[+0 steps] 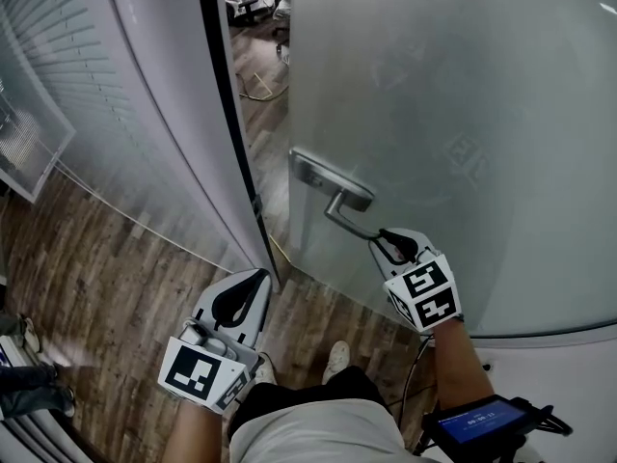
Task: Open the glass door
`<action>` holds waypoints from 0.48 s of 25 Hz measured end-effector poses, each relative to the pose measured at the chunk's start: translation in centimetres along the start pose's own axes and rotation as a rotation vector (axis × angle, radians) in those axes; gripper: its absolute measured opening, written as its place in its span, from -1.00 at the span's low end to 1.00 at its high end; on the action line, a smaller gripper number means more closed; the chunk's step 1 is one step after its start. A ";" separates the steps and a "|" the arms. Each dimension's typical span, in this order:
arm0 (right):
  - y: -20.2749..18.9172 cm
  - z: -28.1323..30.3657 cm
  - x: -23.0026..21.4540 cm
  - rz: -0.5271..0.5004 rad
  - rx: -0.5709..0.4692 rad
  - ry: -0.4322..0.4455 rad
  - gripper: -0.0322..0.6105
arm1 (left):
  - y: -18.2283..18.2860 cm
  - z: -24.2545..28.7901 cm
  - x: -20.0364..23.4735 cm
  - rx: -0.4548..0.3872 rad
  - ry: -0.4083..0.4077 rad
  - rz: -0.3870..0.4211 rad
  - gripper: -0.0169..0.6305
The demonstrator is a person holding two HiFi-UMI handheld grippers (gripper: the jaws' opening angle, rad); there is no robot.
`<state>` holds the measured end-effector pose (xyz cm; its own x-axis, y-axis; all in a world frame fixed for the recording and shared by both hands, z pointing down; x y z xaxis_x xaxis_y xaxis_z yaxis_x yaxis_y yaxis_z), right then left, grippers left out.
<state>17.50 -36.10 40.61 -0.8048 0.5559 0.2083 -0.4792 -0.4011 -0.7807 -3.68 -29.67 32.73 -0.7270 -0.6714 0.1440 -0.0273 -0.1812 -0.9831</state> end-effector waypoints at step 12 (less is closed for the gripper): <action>0.5 0.7 -4.1 0.033 0.001 -0.068 -0.65 | 0.1 0.5 -0.6 -0.002 -0.005 0.003 -0.95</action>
<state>20.34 -39.05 39.79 -0.8420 0.4916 0.2223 -0.4526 -0.4194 -0.7869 -2.91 -29.62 32.62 -0.7233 -0.6757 0.1421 -0.0272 -0.1778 -0.9837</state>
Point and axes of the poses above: the fingertips, and each gripper's own axes: z forward along the fingers, x to its left, y out of its top, the point moved 2 cm from there along -z, backward along the fingers, and after that the axes turned 1 degree about -x, right-handed, at the moved point
